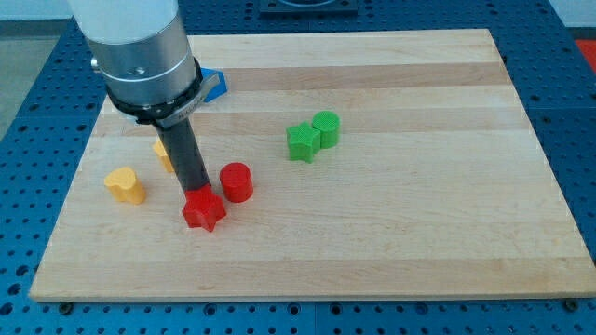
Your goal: Move the yellow heart close to the hexagon
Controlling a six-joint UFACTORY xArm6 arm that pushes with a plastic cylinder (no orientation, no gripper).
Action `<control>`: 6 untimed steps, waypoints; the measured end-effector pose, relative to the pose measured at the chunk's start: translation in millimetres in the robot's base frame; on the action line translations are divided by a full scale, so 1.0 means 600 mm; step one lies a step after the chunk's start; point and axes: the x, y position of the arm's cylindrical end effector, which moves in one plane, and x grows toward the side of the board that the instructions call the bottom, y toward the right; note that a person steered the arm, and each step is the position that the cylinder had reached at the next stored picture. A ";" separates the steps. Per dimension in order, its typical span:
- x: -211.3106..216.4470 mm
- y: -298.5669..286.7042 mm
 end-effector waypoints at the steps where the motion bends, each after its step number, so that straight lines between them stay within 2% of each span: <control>1: 0.014 -0.010; 4: 0.048 -0.142; 6: 0.023 -0.156</control>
